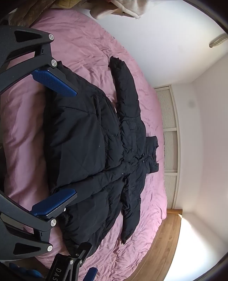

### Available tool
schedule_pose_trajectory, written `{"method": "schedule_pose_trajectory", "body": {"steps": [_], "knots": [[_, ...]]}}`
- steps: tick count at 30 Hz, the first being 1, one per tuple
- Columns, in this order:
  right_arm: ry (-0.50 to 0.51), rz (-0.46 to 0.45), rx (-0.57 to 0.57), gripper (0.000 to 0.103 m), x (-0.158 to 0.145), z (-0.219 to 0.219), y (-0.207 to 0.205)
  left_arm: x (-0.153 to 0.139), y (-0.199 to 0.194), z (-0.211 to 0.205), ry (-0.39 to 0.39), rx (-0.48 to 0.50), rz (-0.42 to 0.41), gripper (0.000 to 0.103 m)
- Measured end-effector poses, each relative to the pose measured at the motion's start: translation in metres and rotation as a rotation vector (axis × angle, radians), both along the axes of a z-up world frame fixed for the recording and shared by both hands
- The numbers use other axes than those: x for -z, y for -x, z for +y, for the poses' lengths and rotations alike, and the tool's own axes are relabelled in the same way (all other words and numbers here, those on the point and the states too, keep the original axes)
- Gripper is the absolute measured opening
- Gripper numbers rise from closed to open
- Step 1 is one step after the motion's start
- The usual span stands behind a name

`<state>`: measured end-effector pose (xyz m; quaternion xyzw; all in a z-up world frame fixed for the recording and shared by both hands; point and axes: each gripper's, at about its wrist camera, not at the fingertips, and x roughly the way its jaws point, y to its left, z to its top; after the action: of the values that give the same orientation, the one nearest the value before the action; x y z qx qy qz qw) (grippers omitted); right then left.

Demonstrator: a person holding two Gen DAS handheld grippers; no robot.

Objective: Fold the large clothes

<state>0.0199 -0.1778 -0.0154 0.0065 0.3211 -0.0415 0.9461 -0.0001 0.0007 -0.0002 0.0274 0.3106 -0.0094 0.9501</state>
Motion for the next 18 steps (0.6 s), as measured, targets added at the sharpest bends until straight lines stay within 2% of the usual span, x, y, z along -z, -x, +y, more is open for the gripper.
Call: {"method": "schedule_pose_trajectory", "body": {"steps": [18], "knots": [[0.001, -0.003, -0.001, 0.103, 0.0005, -0.0015, 0.0042, 0.0044, 0.0023, -0.0008, -0.003, 0.001, 0.013, 0.102]]}}
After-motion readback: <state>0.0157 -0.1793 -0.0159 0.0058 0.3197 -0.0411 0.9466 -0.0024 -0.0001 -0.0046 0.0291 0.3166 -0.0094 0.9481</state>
